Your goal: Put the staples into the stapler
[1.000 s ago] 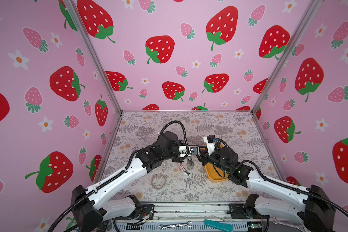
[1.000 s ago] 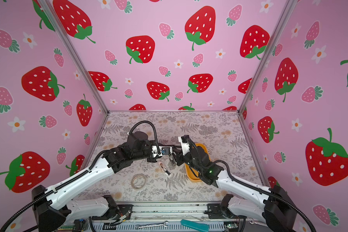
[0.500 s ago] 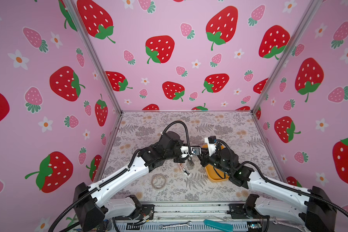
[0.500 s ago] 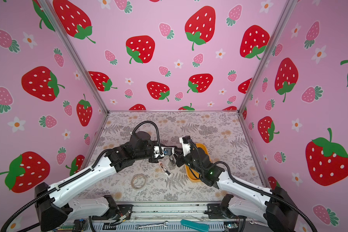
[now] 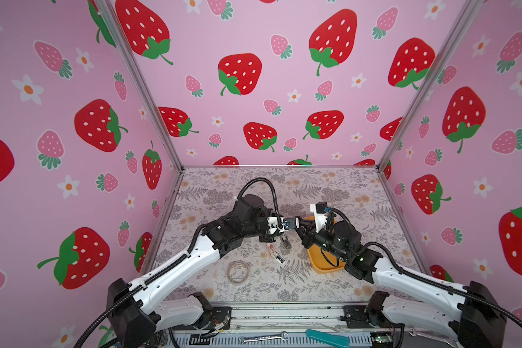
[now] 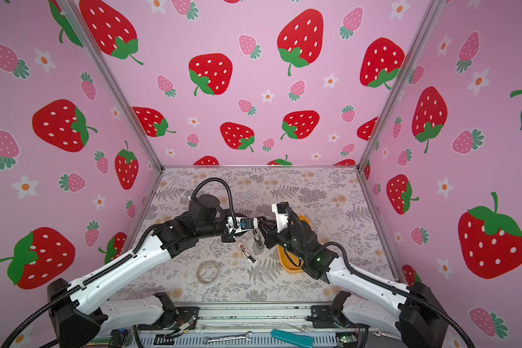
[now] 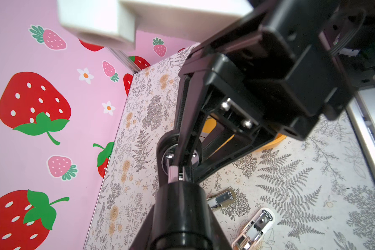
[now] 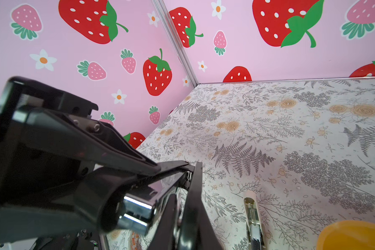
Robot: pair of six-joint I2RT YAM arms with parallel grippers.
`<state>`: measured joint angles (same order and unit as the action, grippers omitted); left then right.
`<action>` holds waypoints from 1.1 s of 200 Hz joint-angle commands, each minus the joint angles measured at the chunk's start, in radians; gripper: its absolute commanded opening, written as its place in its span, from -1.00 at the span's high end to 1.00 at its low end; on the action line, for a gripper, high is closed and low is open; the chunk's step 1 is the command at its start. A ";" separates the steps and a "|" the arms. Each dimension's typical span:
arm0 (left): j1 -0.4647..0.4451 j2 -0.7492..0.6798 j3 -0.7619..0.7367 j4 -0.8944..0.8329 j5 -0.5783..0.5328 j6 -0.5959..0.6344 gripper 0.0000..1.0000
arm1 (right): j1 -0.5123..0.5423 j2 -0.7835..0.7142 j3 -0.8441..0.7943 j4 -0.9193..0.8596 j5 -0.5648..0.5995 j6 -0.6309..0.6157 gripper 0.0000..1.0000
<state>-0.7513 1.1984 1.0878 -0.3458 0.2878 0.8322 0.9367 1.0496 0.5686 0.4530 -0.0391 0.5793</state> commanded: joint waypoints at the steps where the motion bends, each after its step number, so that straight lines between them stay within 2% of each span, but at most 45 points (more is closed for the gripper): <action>1: 0.010 -0.032 0.099 -0.090 0.093 -0.011 1.00 | -0.080 0.001 -0.037 -0.075 0.195 0.013 1.00; 31: 0.010 -0.078 0.054 -0.079 0.108 0.026 1.00 | -0.099 0.016 -0.039 -0.077 0.192 0.030 1.00; 58: 0.013 -0.131 0.035 -0.038 0.136 -0.020 1.00 | -0.120 0.021 -0.044 -0.083 0.195 0.037 1.00; 87: 0.009 -0.134 0.048 -0.053 0.143 -0.058 1.00 | -0.151 0.032 -0.051 -0.086 0.196 0.043 1.00; 162: 0.018 -0.124 0.059 -0.062 0.155 -0.055 1.00 | -0.176 0.032 -0.051 -0.092 0.171 0.026 1.00; 182: 0.018 -0.127 0.062 -0.066 0.160 -0.059 1.00 | -0.176 0.030 -0.025 -0.112 0.143 0.003 0.72; 220: 0.022 -0.125 0.063 -0.072 0.152 -0.056 1.00 | -0.177 0.001 -0.023 -0.123 0.168 -0.023 0.33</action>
<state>-0.7177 1.1206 1.0966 -0.4091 0.3126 0.7784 0.8024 1.0531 0.5491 0.4366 -0.0643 0.6174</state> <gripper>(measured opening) 0.307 0.287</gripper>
